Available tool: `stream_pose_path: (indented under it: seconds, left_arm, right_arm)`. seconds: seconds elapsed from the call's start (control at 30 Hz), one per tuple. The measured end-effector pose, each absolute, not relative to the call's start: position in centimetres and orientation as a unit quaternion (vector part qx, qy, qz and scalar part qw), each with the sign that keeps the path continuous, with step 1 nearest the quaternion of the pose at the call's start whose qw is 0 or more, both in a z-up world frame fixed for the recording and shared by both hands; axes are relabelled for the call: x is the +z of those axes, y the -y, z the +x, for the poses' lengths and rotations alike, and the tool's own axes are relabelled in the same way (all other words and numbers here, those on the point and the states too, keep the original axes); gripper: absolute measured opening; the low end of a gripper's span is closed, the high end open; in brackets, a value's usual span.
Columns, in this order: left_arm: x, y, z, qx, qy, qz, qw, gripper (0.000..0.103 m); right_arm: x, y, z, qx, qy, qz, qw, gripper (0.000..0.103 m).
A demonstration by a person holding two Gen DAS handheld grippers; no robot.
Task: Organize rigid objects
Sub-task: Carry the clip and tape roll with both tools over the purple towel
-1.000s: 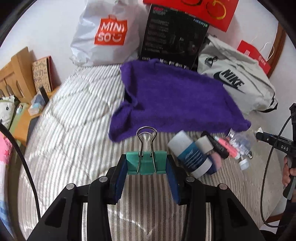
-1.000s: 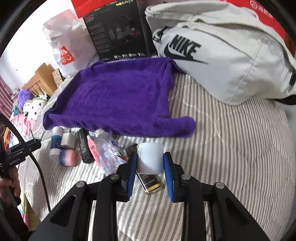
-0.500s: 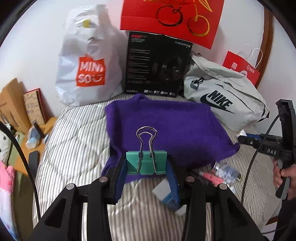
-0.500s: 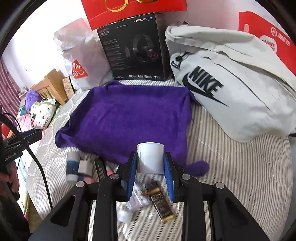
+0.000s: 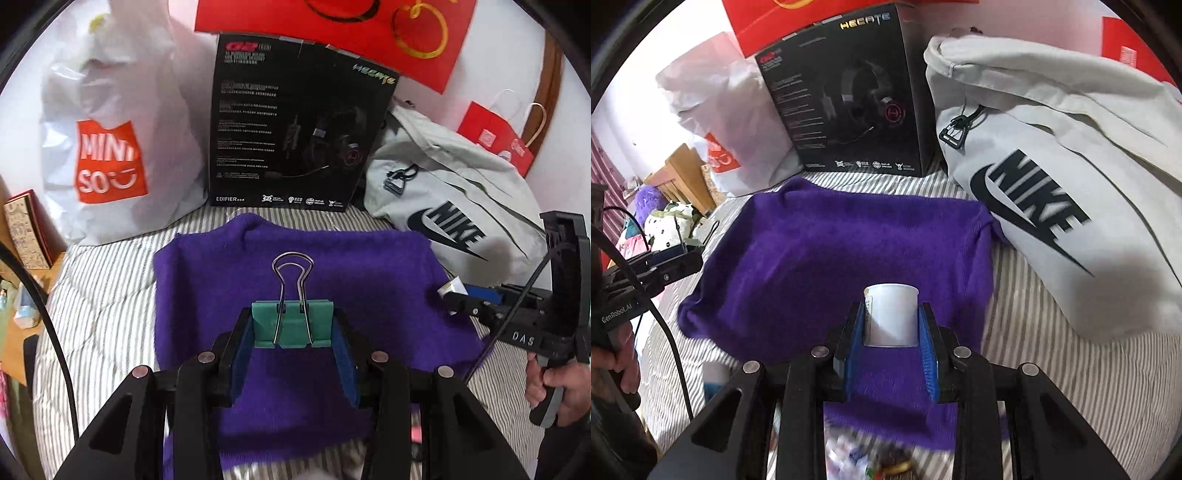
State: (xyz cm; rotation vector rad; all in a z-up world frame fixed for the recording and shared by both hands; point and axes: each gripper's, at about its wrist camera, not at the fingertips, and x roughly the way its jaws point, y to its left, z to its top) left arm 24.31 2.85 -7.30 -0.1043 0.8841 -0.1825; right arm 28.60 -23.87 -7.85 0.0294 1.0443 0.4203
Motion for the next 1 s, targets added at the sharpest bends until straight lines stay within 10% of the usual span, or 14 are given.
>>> stream_pose_path:
  seconds: [0.9, 1.0]
  left_arm:
    - [-14.2, -0.4, 33.0, -0.049, -0.514, 0.022, 0.856, 0.040]
    - [-14.3, -0.2, 32.7, -0.049, -0.517, 0.019, 0.854, 0.052]
  right_arm:
    - [-13.8, 19.0, 37.3, 0.173, -0.535, -0.086, 0.823, 0.030]
    - [-13.8, 18.9, 37.3, 0.171, -0.537, -0.092, 0.821, 0.035]
